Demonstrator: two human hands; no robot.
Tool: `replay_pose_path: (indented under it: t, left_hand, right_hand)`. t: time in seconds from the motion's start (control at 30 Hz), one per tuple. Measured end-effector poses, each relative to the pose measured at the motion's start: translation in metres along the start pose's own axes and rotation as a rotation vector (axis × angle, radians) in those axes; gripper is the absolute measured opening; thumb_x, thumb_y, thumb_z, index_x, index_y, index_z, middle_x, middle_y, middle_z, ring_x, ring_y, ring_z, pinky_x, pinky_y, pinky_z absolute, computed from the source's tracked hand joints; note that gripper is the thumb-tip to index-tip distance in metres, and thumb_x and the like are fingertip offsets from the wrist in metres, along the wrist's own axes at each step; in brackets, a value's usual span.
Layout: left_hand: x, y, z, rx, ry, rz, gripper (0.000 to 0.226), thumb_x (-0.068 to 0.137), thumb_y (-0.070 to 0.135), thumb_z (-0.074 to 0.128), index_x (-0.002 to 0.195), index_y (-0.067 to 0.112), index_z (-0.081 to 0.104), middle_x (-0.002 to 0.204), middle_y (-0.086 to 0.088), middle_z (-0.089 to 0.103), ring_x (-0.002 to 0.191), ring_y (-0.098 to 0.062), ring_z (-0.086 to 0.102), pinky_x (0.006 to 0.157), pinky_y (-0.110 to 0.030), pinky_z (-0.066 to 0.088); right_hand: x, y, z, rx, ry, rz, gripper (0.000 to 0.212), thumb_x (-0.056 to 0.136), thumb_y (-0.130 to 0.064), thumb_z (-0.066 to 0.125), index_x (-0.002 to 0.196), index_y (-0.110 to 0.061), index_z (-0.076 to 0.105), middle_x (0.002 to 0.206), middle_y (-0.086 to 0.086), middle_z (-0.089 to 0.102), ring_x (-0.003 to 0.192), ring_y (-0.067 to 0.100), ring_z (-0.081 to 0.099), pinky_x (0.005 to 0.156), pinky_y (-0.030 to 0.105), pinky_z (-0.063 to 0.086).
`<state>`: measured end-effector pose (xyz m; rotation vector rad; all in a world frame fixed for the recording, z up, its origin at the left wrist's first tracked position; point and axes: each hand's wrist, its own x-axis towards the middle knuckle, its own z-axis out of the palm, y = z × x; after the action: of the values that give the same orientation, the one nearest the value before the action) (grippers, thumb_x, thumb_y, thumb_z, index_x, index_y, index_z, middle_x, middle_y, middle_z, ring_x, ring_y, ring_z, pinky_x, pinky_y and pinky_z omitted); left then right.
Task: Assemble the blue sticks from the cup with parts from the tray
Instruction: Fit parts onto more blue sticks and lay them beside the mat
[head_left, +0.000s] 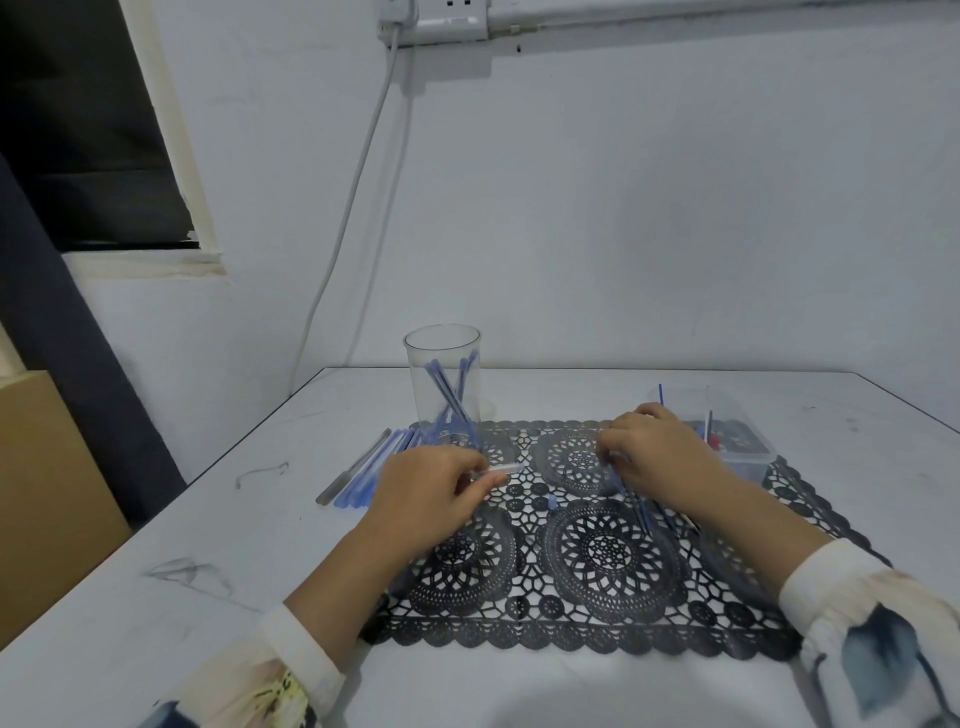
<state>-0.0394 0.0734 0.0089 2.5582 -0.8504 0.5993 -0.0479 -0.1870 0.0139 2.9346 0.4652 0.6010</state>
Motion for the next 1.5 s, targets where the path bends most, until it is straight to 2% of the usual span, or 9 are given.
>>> replay_pose_path:
  t: [0.23, 0.5, 0.87, 0.93, 1.07, 1.17, 1.27, 1.4, 1.5]
  left_hand:
    - [0.001, 0.0, 0.0, 0.006, -0.01, -0.005, 0.032, 0.089, 0.052, 0.048, 0.093, 0.029, 0.069, 0.065, 0.015, 0.056, 0.061, 0.0, 0.051, 0.051, -0.012, 0.026]
    - [0.0, 0.001, 0.0, 0.006, -0.024, -0.011, 0.033, 0.089, 0.053, 0.047, 0.094, 0.029, 0.069, 0.066, 0.015, 0.056, 0.06, 0.0, 0.049, 0.051, -0.011, 0.024]
    - [0.0, 0.0, 0.002, -0.004, -0.002, -0.011, 0.032, 0.087, 0.053, 0.049, 0.09, 0.029, 0.07, 0.064, 0.015, 0.056, 0.059, 0.0, 0.05, 0.051, -0.011, 0.025]
    - [0.0, 0.0, 0.003, -0.003, -0.001, -0.009, 0.032, 0.087, 0.053, 0.049, 0.091, 0.029, 0.07, 0.064, 0.014, 0.057, 0.06, -0.001, 0.051, 0.051, -0.011, 0.025]
    - [0.0, 0.0, 0.003, -0.005, -0.002, -0.008, 0.033, 0.087, 0.054, 0.048, 0.092, 0.029, 0.07, 0.065, 0.013, 0.058, 0.06, -0.001, 0.05, 0.051, -0.011, 0.025]
    - [0.0, 0.0, 0.004, 0.0, 0.004, 0.002, 0.033, 0.087, 0.054, 0.048, 0.091, 0.029, 0.07, 0.067, 0.013, 0.061, 0.06, 0.0, 0.05, 0.052, -0.009, 0.025]
    - [0.001, -0.001, 0.005, 0.004, 0.002, 0.004, 0.033, 0.087, 0.054, 0.048, 0.091, 0.029, 0.07, 0.07, 0.012, 0.064, 0.062, -0.002, 0.053, 0.052, -0.01, 0.026]
    - [0.0, -0.002, 0.006, -0.002, 0.0, 0.0, 0.033, 0.087, 0.054, 0.048, 0.091, 0.029, 0.07, 0.068, 0.014, 0.061, 0.061, 0.0, 0.051, 0.052, -0.009, 0.025]
    - [0.001, -0.001, 0.006, -0.012, -0.005, -0.003, 0.032, 0.087, 0.053, 0.049, 0.091, 0.029, 0.07, 0.067, 0.014, 0.06, 0.061, 0.001, 0.051, 0.053, -0.008, 0.026]
  right_hand:
    - [-0.001, 0.005, 0.007, -0.102, -0.077, -0.063, 0.018, 0.088, -0.019, 0.054, 0.095, -0.031, 0.066, 0.104, -0.014, 0.065, 0.106, 0.006, 0.053, 0.102, 0.028, 0.025]
    - [-0.003, 0.007, 0.011, -0.116, -0.103, -0.099, 0.018, 0.087, -0.017, 0.056, 0.09, -0.031, 0.066, 0.095, -0.014, 0.065, 0.104, 0.006, 0.052, 0.103, 0.03, 0.022]
    - [-0.002, 0.003, 0.005, -0.058, -0.121, -0.07, 0.018, 0.085, -0.015, 0.058, 0.089, -0.03, 0.067, 0.095, -0.012, 0.065, 0.099, 0.008, 0.053, 0.103, 0.031, 0.027]
    - [-0.002, 0.002, 0.001, 0.053, -0.029, -0.006, 0.016, 0.085, -0.014, 0.057, 0.089, -0.025, 0.069, 0.092, -0.007, 0.067, 0.093, 0.012, 0.056, 0.099, 0.034, 0.034]
    - [0.0, 0.011, -0.004, 0.244, 0.293, 0.269, 0.022, 0.086, -0.005, 0.052, 0.096, -0.015, 0.069, 0.093, 0.004, 0.068, 0.086, 0.024, 0.06, 0.074, 0.032, 0.046]
    - [0.001, 0.025, -0.007, 0.328, 0.415, 0.45, 0.022, 0.088, -0.004, 0.05, 0.097, -0.013, 0.067, 0.092, 0.007, 0.068, 0.082, 0.025, 0.06, 0.073, 0.035, 0.048]
    - [0.001, 0.04, -0.007, 0.363, 0.4, 0.579, 0.024, 0.087, -0.003, 0.046, 0.093, -0.012, 0.068, 0.087, 0.01, 0.069, 0.077, 0.024, 0.059, 0.071, 0.03, 0.045]
    - [-0.001, 0.051, -0.001, 0.377, 0.217, 0.676, 0.029, 0.083, -0.003, 0.046, 0.092, -0.013, 0.071, 0.099, 0.01, 0.068, 0.089, 0.026, 0.059, 0.071, 0.025, 0.039]
    - [-0.001, 0.05, -0.001, 0.399, 0.103, 0.695, 0.027, 0.083, -0.004, 0.049, 0.093, -0.014, 0.072, 0.1, 0.009, 0.068, 0.085, 0.023, 0.058, 0.069, 0.024, 0.038]
